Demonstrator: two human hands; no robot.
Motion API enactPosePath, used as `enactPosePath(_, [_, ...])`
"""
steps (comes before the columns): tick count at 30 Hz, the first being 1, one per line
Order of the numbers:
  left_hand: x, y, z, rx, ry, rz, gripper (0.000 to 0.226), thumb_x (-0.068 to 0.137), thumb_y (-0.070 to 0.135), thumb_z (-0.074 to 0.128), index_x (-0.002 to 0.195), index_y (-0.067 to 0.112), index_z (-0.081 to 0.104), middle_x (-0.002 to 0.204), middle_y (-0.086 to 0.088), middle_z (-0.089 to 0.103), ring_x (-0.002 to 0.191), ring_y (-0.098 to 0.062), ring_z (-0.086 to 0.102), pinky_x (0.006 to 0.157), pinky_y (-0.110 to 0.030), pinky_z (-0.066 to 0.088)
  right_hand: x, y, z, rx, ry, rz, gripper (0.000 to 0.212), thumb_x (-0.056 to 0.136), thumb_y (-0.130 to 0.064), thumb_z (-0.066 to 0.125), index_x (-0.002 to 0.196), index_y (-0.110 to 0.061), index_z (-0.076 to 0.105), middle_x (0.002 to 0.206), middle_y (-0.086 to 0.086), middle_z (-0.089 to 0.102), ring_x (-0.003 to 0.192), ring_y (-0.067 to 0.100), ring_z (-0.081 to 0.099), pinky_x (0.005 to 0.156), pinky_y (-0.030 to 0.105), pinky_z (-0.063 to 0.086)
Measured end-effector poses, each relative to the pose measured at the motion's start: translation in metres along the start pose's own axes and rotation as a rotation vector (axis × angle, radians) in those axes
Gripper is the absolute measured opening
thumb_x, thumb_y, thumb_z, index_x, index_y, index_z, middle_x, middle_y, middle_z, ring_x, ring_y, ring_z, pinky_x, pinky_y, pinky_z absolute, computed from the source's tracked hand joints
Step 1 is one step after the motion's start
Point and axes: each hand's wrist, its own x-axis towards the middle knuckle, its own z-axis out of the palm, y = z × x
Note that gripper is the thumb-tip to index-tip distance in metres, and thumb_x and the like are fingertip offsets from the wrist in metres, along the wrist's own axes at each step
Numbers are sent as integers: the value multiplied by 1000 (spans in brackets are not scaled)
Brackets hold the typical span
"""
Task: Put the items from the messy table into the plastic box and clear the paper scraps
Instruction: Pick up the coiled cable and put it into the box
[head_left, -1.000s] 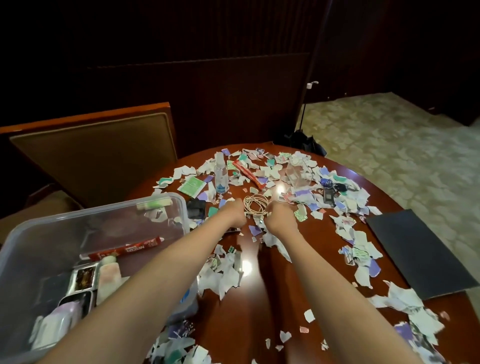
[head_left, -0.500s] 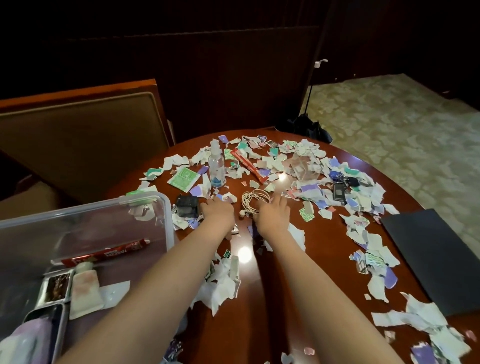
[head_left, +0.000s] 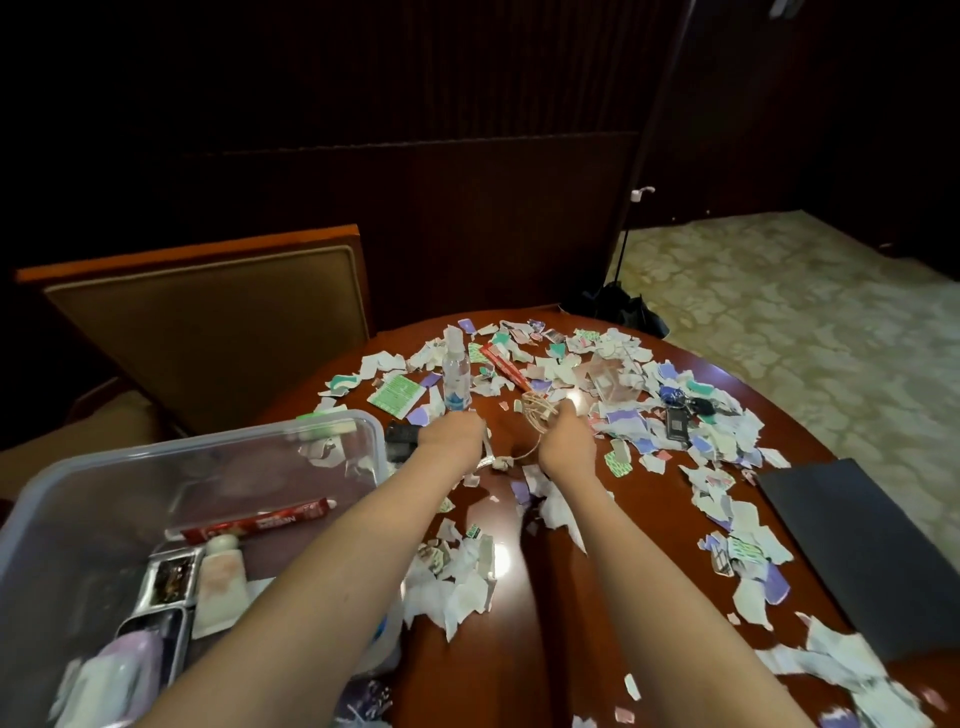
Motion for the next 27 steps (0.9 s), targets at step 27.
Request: enactPosePath(27, [-135, -228, -55, -364, 254, -193, 31, 96, 22, 52, 125, 17, 60, 129, -6, 59, 119, -22, 54, 96, -32, 42, -112, -160, -26, 752, -149, -174, 15, 103, -15, 29, 102, -8, 42, 96, 11, 49, 75, 17, 54, 68, 32, 54])
